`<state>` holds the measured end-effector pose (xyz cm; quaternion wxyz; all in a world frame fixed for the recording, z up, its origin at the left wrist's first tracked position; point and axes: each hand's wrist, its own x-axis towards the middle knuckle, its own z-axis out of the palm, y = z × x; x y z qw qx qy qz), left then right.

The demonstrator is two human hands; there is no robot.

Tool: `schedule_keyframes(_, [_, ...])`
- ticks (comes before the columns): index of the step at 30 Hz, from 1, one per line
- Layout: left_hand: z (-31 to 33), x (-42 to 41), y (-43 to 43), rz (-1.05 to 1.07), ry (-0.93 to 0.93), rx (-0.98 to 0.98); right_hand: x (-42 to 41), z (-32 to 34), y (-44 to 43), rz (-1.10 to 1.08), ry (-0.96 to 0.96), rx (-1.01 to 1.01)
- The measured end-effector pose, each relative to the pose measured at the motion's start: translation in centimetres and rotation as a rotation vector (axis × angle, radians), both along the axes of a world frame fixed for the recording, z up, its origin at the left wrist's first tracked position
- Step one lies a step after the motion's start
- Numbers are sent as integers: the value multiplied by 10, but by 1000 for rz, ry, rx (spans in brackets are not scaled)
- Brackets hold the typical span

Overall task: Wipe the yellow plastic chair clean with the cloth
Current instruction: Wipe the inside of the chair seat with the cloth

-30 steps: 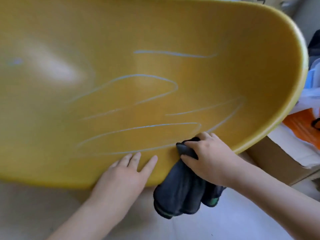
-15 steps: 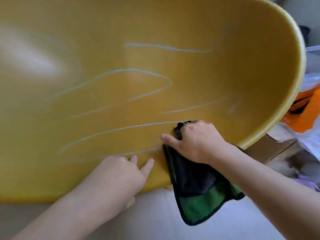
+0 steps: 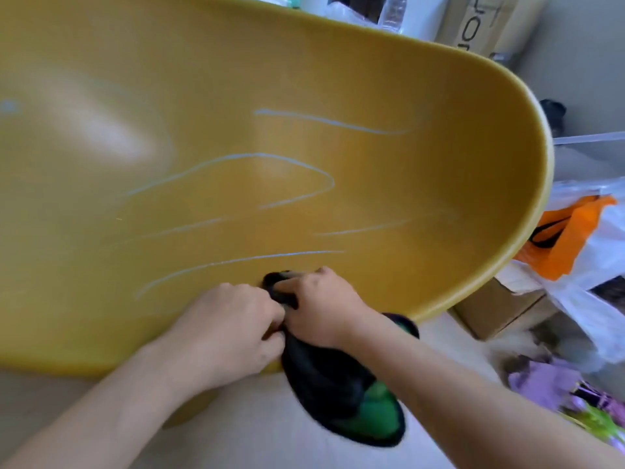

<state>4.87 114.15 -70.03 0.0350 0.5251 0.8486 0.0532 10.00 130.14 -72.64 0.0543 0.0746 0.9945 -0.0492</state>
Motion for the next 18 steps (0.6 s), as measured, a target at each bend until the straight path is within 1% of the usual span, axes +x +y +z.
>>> schedule_keyframes(1, [1, 0, -1, 9, -17, 16, 3, 0, -20, 93, 9, -53])
schedule_keyframes(2, [0, 1, -1, 9, -31, 32, 5, 11, -9, 107, 23, -51])
schedule_keyframes(3, [-1, 1, -3, 0, -32, 56, 8, 19, 24, 28, -12, -6])
schedule_keyframes(4, [-2, 0, -5, 1, -39, 86, 11, 29, 64, -118, -50, 55])
schedule_keyframes(6, [-7, -1, -10, 11, -104, 157, 23, 52, 139, -445, -81, 262])
schedule_keyframes(7, [-11, -2, -13, 26, -146, 190, 23, 55, 153, -554, -62, 319])
schedule_keyframes(8, [-15, -3, -15, 59, -183, 224, 16, 50, 147, -559, -45, 328])
schedule_keyframes(9, [-16, -4, -14, 95, -212, 268, 5, 37, 124, -497, -40, 298])
schedule_keyframes(10, [-16, -5, -13, 122, -245, 321, -7, 21, 87, -381, -19, 196])
schedule_keyframes(11, [-16, -7, -12, 138, -273, 371, -15, 9, 40, -225, -4, 110])
schedule_keyframes(12, [-14, -9, -11, 148, -278, 401, -14, 4, -4, -20, 24, 16])
schedule_keyframes(13, [-12, -11, -11, 152, -260, 402, -8, 4, -32, 139, 27, -68])
schedule_keyframes(14, [-10, -13, -11, 151, -242, 367, -3, 13, -39, 204, 29, -117])
schedule_keyframes(15, [-11, -13, -14, 147, -228, 312, 1, 19, -20, 189, 35, -78])
schedule_keyframes(16, [-11, -13, -18, 138, -213, 274, 5, 19, 14, 76, -17, -19])
schedule_keyframes(17, [-11, -11, -21, 129, -205, 255, 11, 26, 51, -128, -89, 46])
schedule_keyframes(18, [-11, -8, -25, 115, -200, 250, 19, 30, 85, -305, -125, 157])
